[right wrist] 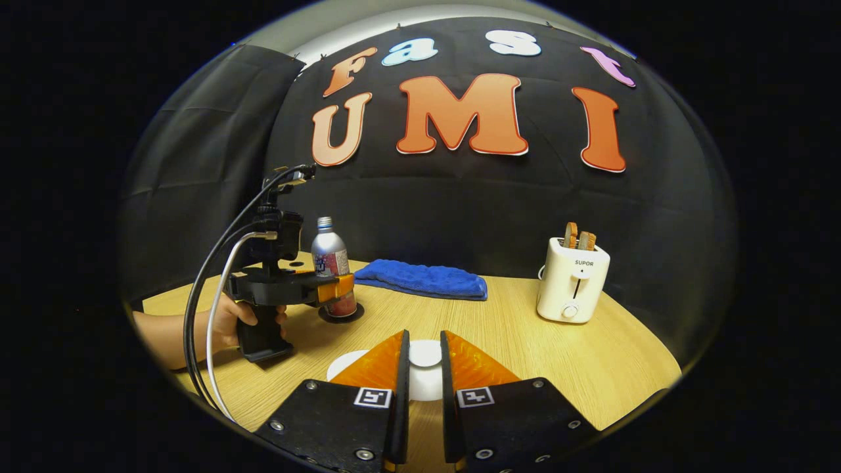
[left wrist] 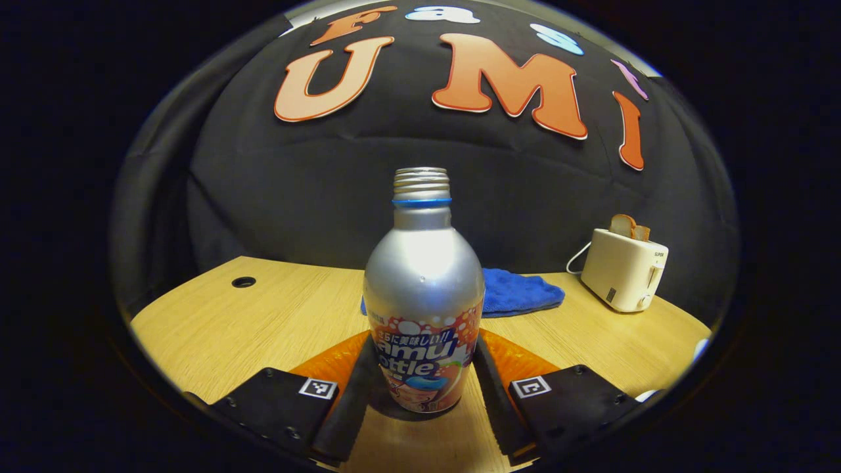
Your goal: Open the teacup lid with one hand, grasp the water bottle and pour water into the teacup with the other hand; after pouring, place the water bottle on the coaster and then close the teacup lid.
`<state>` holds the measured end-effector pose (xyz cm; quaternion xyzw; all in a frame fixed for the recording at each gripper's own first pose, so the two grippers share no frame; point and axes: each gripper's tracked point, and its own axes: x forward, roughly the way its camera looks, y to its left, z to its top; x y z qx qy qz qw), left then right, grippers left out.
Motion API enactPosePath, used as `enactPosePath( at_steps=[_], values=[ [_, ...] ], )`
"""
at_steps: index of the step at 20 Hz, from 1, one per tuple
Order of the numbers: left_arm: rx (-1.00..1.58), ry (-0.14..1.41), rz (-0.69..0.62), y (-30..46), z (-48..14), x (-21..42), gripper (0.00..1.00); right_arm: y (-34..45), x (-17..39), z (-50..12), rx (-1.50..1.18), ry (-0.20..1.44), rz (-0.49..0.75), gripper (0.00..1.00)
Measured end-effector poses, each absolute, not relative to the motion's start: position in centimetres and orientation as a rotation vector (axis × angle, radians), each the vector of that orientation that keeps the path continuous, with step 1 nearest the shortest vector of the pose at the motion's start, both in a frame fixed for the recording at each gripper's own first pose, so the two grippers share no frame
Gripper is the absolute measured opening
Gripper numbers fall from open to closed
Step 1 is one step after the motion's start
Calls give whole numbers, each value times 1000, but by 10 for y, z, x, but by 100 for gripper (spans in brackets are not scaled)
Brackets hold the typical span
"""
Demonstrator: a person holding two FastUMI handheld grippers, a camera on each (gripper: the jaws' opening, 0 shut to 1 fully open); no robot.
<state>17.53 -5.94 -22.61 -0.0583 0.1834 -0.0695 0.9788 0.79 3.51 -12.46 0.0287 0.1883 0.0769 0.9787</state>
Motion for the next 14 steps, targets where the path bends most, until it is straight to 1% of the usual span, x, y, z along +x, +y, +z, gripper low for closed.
enactPosePath(
  at_steps=[1, 2, 3, 4, 5, 6, 7, 8, 10, 11, 12, 13, 14],
  values=[
    [-125, 376, -148, -61, -231, 175, 81, 35, 9, -125, 61, 380, 154, 22],
    [-125, 374, -150, -61, -230, 174, 77, 35, 10, -126, 64, 382, 157, 22],
    [-122, 368, -151, -61, -230, 176, 78, 36, 11, -126, 67, 382, 157, 22],
    [-113, 368, -143, -59, -231, 178, 83, 38, 12, -126, 70, 385, 164, 18],
    [-108, 371, -137, -56, -233, 178, 84, 40, 12, -127, 71, 385, 165, 22],
    [-115, 365, -142, -56, -232, 178, 86, 42, 13, -128, 71, 386, 172, 22],
    [-113, 367, -145, -56, -232, 178, 87, 44, 13, -127, 70, 385, 174, 18],
    [-105, 370, -147, -56, -232, 177, 87, 45, 14, -127, 71, 386, 178, 22],
    [-95, 374, -144, -54, -232, 176, 88, 48, 15, -127, 73, 387, 183, 22],
    [-97, 378, -143, -55, -231, 175, 100, 50, 15, -126, 74, 386, 186, 22],
    [-101, 378, -147, -56, -229, 173, 100, 50, 16, -126, 76, 383, 186, 18],
    [-100, 375, -147, -55, -227, 172, 100, 52, 16, -125, 77, 381, 190, 22],
    [-97, 374, -146, -55, -224, 171, 100, 54, 16, -125, 79, 380, 193, 18]
  ],
)
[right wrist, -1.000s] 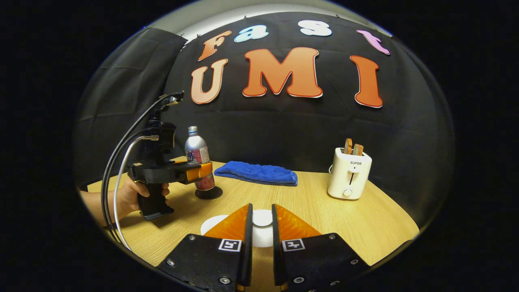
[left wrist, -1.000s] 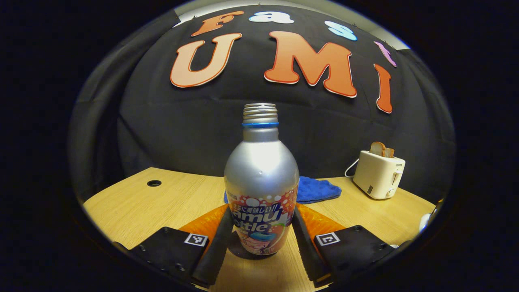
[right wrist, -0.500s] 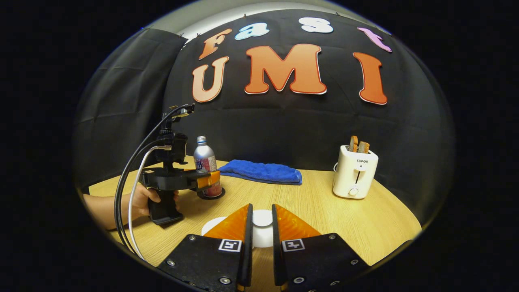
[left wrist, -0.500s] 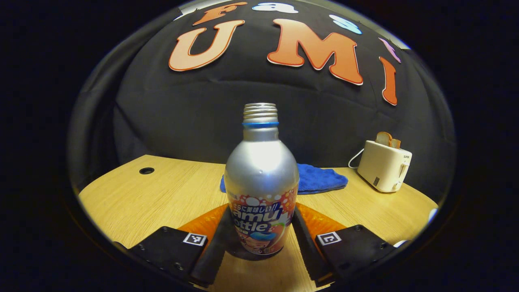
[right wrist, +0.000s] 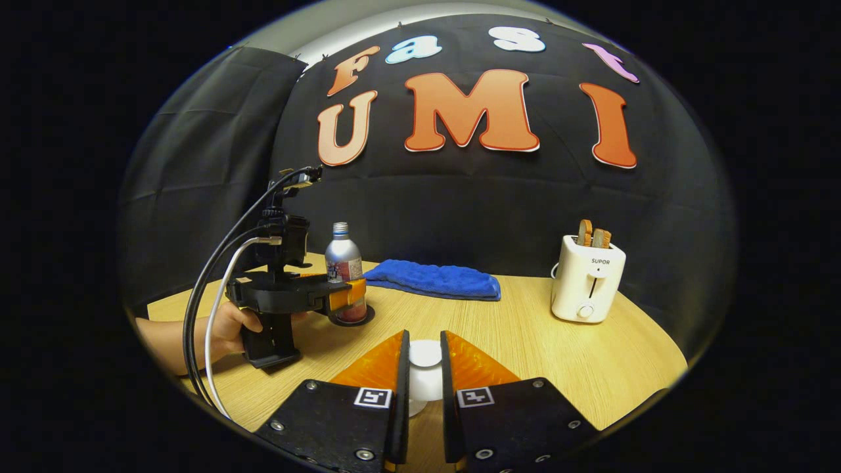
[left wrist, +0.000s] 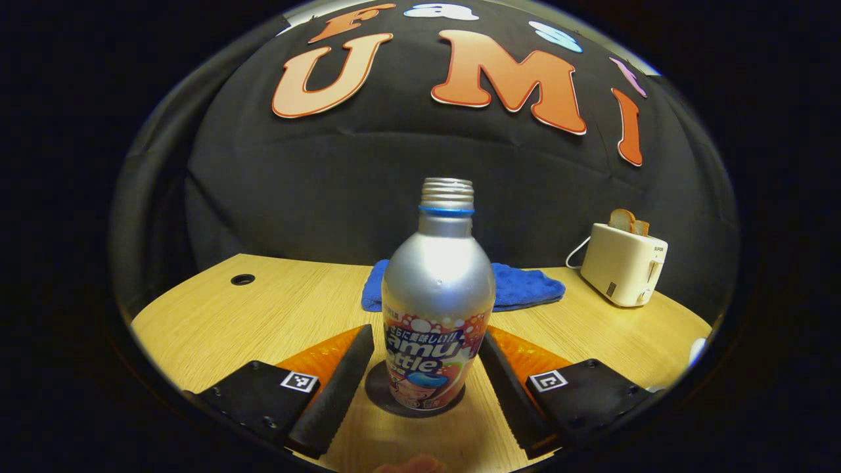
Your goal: Open the teacup lid with one hand, grasp the water bottle and pour water into the teacup with the other hand; after pouring, place the water bottle on the coaster and then close the teacup lid.
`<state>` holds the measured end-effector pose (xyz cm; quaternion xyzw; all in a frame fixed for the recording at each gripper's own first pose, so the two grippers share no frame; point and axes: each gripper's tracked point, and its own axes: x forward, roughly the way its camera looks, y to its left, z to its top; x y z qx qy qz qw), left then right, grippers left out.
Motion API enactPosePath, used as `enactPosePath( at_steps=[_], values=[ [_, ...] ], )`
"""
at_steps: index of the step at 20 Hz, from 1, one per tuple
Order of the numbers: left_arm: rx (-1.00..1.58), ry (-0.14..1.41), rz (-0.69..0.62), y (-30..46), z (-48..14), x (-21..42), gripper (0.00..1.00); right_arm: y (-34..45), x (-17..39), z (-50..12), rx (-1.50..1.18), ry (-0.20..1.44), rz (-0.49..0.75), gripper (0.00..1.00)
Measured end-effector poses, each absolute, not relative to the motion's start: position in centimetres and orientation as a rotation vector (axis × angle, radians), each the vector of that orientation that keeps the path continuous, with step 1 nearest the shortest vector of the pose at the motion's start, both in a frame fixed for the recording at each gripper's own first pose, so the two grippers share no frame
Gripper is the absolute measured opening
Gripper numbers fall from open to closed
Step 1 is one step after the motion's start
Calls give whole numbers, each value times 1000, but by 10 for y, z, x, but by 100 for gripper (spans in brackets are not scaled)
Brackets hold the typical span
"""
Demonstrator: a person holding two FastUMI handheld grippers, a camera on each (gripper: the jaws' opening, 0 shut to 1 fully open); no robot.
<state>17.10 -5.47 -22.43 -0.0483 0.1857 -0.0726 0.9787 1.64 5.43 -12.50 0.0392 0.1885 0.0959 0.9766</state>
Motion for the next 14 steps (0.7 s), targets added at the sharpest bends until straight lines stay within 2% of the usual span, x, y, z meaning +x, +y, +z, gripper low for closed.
enactPosePath(
  at_steps=[2, 11, 14],
  values=[
    [-97, 371, -147, -55, -222, 164, 100, 59, 16, -123, 78, 375, 203, 22],
    [-77, 319, -136, -41, -196, 118, 97, 80, 17, -137, 84, 381, 233, 22],
    [-70, 274, -119, -34, -180, 106, 100, 87, 16, -145, 84, 392, 241, 22]
  ],
)
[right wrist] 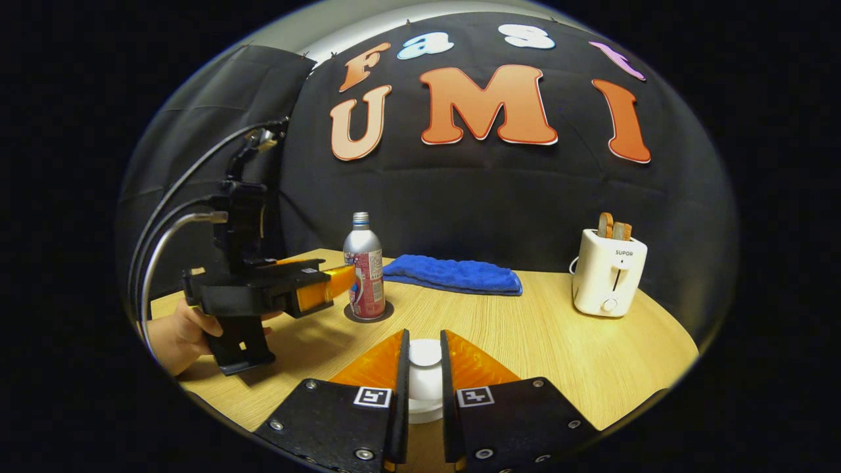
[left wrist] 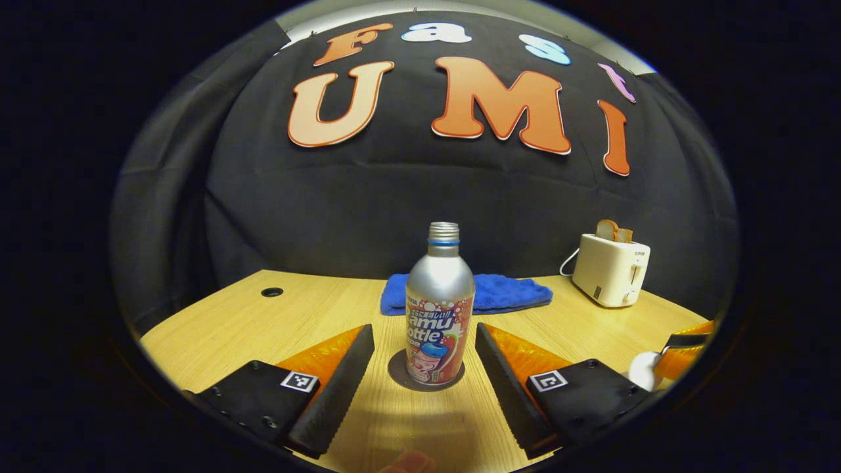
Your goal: Open the teacup lid with one hand, grasp the water bottle and pour water into the teacup with the other hand; after pouring, place the water bottle on the coaster and then close the teacup lid.
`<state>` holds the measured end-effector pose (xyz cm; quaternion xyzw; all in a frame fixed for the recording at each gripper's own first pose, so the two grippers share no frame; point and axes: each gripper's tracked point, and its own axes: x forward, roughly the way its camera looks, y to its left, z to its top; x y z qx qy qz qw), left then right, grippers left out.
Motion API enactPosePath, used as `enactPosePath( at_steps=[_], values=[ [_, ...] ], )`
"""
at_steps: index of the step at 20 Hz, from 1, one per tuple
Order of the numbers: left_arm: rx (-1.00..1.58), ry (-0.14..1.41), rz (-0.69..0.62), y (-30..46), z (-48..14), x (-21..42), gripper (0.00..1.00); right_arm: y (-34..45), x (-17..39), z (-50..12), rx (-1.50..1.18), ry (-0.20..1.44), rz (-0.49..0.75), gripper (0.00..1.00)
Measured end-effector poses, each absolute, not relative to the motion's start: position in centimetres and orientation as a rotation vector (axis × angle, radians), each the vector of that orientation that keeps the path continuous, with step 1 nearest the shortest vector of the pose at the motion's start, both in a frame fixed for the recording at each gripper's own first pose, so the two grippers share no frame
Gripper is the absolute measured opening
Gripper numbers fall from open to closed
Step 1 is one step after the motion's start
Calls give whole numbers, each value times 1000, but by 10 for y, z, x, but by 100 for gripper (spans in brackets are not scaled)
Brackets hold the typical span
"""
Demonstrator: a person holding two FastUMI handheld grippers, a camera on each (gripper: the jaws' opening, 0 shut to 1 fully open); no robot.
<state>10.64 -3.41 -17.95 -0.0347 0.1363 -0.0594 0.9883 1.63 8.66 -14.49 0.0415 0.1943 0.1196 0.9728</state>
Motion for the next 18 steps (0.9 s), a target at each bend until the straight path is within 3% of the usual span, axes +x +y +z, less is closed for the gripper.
enactPosePath(
  at_steps=[18],
  values=[
    [-52, 166, -84, -22, -140, 70, 100, 101, 12, -169, 84, 415, 276, 22]
  ],
)
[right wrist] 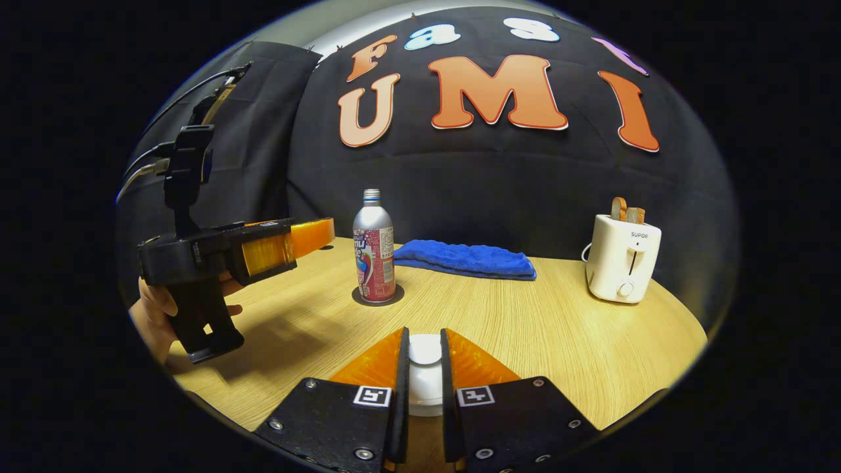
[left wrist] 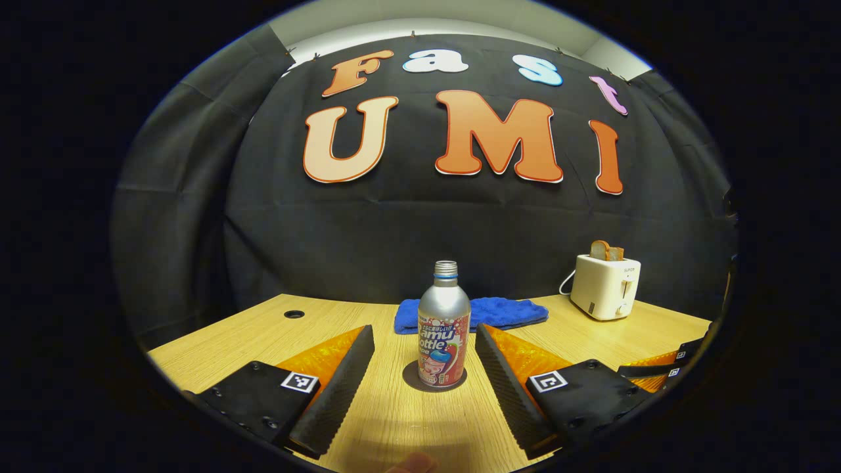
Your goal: Open the teacup lid with one hand, grasp the water bottle and pour water into the teacup with the other hand; after pouring, place the water bottle on the coaster and then close the teacup lid.
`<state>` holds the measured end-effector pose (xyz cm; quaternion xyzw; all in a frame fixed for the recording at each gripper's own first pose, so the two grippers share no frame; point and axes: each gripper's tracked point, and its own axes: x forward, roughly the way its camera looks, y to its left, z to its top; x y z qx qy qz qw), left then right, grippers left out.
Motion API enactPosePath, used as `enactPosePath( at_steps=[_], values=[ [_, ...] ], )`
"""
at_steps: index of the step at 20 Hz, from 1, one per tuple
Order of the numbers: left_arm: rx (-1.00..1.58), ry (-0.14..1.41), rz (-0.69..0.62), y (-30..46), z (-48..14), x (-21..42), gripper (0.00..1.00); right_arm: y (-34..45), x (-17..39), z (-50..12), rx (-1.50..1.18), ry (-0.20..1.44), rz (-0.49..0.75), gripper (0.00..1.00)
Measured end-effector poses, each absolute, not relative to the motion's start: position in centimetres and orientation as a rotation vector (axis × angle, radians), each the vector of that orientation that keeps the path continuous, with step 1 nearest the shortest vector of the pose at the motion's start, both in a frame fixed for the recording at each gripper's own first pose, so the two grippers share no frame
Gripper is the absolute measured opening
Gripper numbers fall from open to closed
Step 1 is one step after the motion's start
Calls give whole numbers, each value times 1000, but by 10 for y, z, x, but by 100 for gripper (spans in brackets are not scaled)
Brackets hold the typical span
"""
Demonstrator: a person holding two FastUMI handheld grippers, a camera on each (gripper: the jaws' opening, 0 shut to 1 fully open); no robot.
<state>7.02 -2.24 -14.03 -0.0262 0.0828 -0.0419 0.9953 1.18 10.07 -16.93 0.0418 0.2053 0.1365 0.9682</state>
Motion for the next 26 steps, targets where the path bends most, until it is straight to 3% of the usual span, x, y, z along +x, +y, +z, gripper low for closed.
enactPosePath(
  at_steps=[5, 6, 11, 19, 26],
  values=[
    [-60, 151, -74, -19, -134, 67, 100, 96, 15, -167, 81, 407, 255, 27],
    [-60, 143, -73, -19, -130, 66, 100, 95, 15, -166, 95, 402, 249, 38],
    [-52, 75, -56, -12, -102, 60, 100, 80, 19, -126, 110, 301, 206, 44],
    [-55, 22, -41, -2, -59, 41, 100, 25, 23, -44, 60, 128, 94, 64],
    [-16, -5, 2, 12, -37, 23, 97, 0, 18, -16, 33, 64, 23, 78]
  ],
)
